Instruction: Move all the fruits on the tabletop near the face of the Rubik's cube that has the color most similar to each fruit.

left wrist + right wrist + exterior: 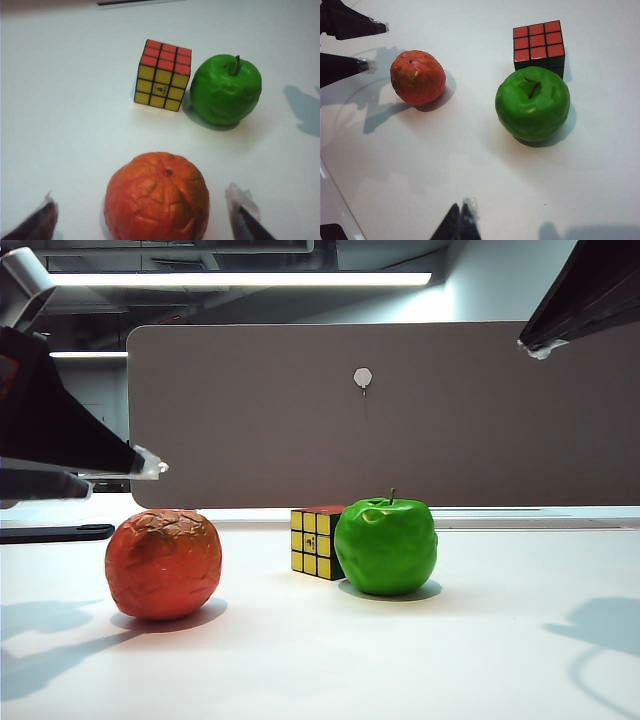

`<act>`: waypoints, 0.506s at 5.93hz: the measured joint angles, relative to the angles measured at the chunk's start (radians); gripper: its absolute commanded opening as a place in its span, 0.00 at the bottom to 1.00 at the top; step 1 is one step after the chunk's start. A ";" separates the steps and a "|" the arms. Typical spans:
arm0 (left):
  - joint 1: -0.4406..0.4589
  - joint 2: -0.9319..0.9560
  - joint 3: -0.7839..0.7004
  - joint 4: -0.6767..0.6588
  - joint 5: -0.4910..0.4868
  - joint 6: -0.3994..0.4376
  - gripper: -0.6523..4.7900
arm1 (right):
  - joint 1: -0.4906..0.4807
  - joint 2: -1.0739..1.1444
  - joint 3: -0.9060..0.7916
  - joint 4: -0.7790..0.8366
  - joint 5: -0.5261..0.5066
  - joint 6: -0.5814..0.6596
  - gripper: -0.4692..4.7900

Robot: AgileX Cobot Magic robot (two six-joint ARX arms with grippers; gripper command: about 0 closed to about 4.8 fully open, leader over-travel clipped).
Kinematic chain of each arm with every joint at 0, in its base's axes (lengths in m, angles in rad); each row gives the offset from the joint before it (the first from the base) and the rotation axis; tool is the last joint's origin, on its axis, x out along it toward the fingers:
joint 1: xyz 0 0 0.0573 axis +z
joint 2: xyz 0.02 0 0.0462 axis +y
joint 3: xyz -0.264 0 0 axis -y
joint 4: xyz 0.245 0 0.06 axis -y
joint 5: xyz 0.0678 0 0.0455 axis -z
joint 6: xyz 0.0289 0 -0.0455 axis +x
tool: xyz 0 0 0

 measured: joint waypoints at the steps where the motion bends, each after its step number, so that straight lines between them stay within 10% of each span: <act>1: 0.000 0.066 0.000 -0.002 0.000 -0.014 1.00 | 0.000 0.000 0.000 0.000 0.000 0.000 0.09; 3: 0.000 0.230 0.000 0.177 -0.031 -0.024 1.00 | 0.000 -0.003 0.000 0.000 0.000 0.000 0.09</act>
